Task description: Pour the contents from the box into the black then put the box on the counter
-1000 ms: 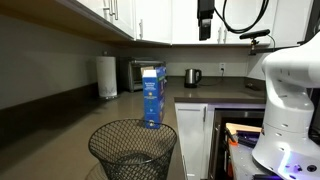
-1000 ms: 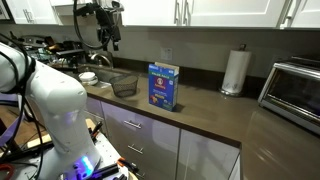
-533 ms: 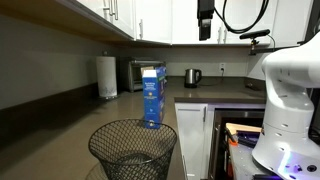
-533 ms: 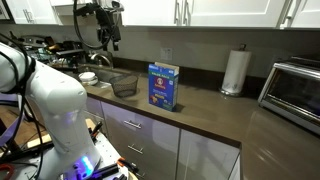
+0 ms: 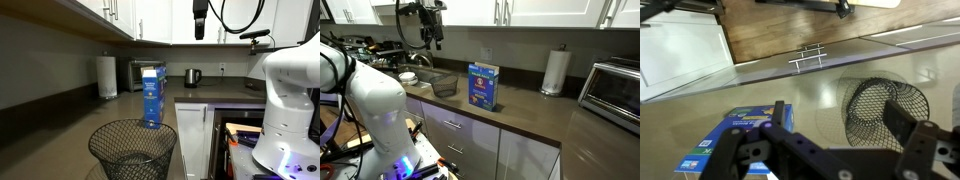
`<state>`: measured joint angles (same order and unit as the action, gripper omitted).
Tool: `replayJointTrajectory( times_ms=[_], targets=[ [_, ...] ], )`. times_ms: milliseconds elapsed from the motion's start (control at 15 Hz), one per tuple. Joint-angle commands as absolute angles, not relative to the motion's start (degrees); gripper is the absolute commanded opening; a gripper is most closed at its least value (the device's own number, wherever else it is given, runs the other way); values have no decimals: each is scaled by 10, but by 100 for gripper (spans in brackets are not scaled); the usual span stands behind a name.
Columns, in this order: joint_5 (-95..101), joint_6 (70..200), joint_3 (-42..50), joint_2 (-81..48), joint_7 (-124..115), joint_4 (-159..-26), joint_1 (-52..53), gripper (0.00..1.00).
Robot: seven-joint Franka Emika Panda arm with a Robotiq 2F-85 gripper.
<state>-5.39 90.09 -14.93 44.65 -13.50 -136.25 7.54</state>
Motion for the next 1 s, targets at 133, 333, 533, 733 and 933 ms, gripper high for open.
replayJointTrajectory(
  times_ms=[133,333,533,733,933],
  targets=[
    [-50,953,-127,396,-187,-1319,18,100],
    [-44,992,-118,360,-235,-1294,-21,100],
    [-33,1027,-113,324,-293,-1275,-56,100],
    [-12,1041,-107,294,-357,-1260,-87,100],
    [14,1044,-94,269,-425,-1246,-108,100]
  ],
)
